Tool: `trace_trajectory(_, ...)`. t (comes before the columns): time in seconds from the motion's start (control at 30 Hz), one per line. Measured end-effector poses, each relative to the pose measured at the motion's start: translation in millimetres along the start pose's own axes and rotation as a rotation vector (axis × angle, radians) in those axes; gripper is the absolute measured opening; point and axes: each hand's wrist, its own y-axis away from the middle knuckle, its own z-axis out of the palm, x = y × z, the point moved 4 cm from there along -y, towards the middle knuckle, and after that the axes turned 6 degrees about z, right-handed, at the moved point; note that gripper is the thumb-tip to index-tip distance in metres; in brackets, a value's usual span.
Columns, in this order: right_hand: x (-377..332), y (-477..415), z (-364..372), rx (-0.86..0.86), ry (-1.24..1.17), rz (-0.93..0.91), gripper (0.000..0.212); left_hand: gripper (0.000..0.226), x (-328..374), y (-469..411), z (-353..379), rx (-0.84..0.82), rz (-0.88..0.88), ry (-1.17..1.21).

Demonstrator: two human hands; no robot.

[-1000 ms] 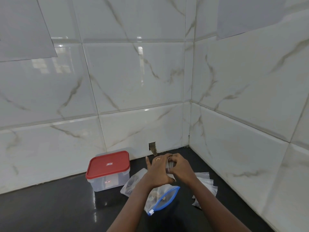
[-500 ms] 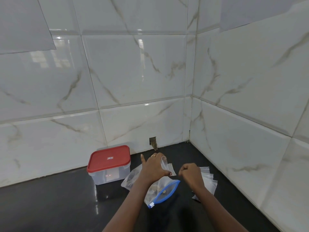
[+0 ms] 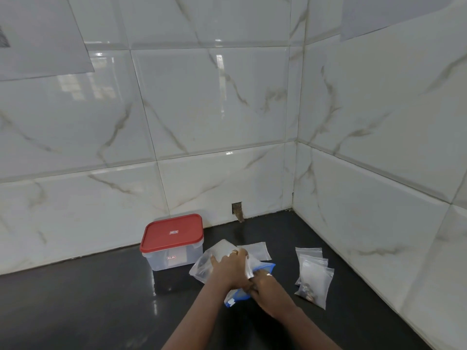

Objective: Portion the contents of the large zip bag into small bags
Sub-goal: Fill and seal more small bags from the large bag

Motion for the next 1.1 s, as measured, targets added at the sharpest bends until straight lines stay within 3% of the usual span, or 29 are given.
trace_trajectory(0.07,-10.3,-4.4,2.5,-0.03,0.053,0.004,0.037,0.069,-7.0,3.5,1.5,0.021,-0.029,0.012)
trace_trajectory(0.23,-39.7,-28.1,3.3,-0.074,0.131,0.077,0.033,0.048,-28.0,9.7,-19.0,0.282,-0.01,0.116)
trace_trajectory(0.5,-87.6,-66.8,-16.6,-0.188,0.231,0.215,0.038,0.049,-50.7,32.6,-67.5,0.668,-0.026,0.35)
trace_trajectory(0.6,-93.9,-74.8,-29.8,-0.045,0.143,0.155,0.025,0.057,-58.7,33.5,-64.7,0.603,-0.123,0.357)
trace_trajectory(0.67,-89.9,-79.5,-36.6,-0.061,0.16,0.19,0.023,0.055,-64.7,32.3,-58.0,0.524,-0.226,0.356)
trace_trajectory(0.73,-88.5,-83.4,-53.9,0.093,0.089,0.17,0.028,0.047,-66.9,30.5,-58.1,0.493,-0.276,0.393)
trace_trajectory(0.9,-81.0,-77.6,-87.5,0.418,0.011,0.217,0.032,0.038,-54.1,20.4,-87.9,0.671,-0.23,0.452)
trace_trajectory(1.1,-61.0,-71.3,-69.7,0.319,0.045,0.279,0.034,0.03,-46.8,8.3,-71.1,0.606,-0.218,0.475)
